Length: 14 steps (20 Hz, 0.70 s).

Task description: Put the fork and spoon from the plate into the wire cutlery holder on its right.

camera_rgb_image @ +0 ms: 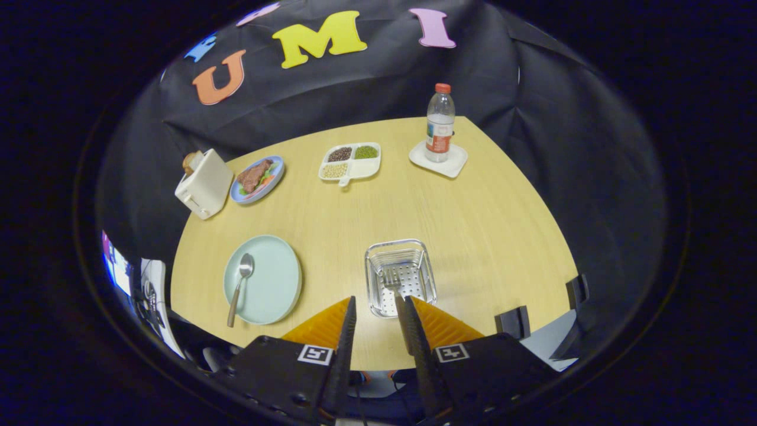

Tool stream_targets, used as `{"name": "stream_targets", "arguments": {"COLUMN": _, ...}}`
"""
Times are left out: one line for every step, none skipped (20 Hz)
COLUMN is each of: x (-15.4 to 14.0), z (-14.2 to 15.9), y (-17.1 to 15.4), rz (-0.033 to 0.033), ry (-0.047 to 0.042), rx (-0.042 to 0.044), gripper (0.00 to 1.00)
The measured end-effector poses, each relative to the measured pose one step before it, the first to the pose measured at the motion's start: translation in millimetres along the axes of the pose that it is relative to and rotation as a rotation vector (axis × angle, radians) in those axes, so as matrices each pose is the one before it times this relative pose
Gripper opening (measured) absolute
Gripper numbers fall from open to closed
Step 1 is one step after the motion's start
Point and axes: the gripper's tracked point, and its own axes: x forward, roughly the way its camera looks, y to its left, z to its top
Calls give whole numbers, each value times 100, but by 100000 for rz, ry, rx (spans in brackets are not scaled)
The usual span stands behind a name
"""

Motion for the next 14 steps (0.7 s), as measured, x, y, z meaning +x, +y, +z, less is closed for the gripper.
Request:
{"name": "stream_targets", "arguments": {"x": -190, "z": 181, "y": 604, "rz": -293, "ry": -1125, "rx": -1421, "gripper": 50}}
{"name": "stream_targets", "arguments": {"x": -306, "z": 206, "y": 393, "rz": -198, "ry": -654, "rx": -1153, "gripper": 52}}
{"name": "stream_targets", "arguments": {"x": -70, "z": 218, "y": 825, "rz": 689, "ry": -632, "rx": -283, "gripper": 54}}
{"name": "stream_targets", "arguments": {"x": -118, "z": 144, "y": 883, "rz": 868, "ry": 24, "rx": -241, "gripper": 54}}
{"name": "stream_targets", "arguments": {"x": -122, "z": 69, "y": 813, "rz": 839, "ry": 49, "rx": -405, "gripper": 54}}
{"name": "stream_targets", "arguments": {"x": -36, "z": 134, "y": 786, "rz": 378, "ry": -29, "rx": -299, "gripper": 54}}
{"name": "stream_targets", "arguments": {"x": 65, "z": 56, "y": 860, "rz": -30, "ry": 178, "rx": -509, "gripper": 54}}
{"name": "stream_targets", "arguments": {"x": 60, "z": 14, "y": 913, "rz": -70, "ry": 65, "rx": -948, "gripper": 54}}
{"name": "stream_targets", "arguments": {"x": 192, "z": -22, "y": 1019, "rz": -133, "ry": 235, "rx": -843, "gripper": 54}}
{"name": "stream_targets", "arguments": {"x": 102, "z": -53, "y": 1055, "rz": 318, "ry": 550, "rx": -998, "gripper": 54}}
{"name": "stream_targets", "arguments": {"x": 191, "z": -188, "y": 1334, "rz": 630, "ry": 603, "rx": -1337, "gripper": 54}}
{"name": "stream_targets", "arguments": {"x": 235, "z": -169, "y": 1257, "rz": 570, "ry": 680, "rx": -1358, "gripper": 54}}
{"name": "stream_targets", "arguments": {"x": 238, "z": -132, "y": 1439, "rz": 1116, "ry": 634, "rx": -1189, "gripper": 54}}
{"name": "stream_targets", "arguments": {"x": 344, "z": -113, "y": 1576, "rz": 1385, "ry": 536, "rx": -1194, "gripper": 54}}
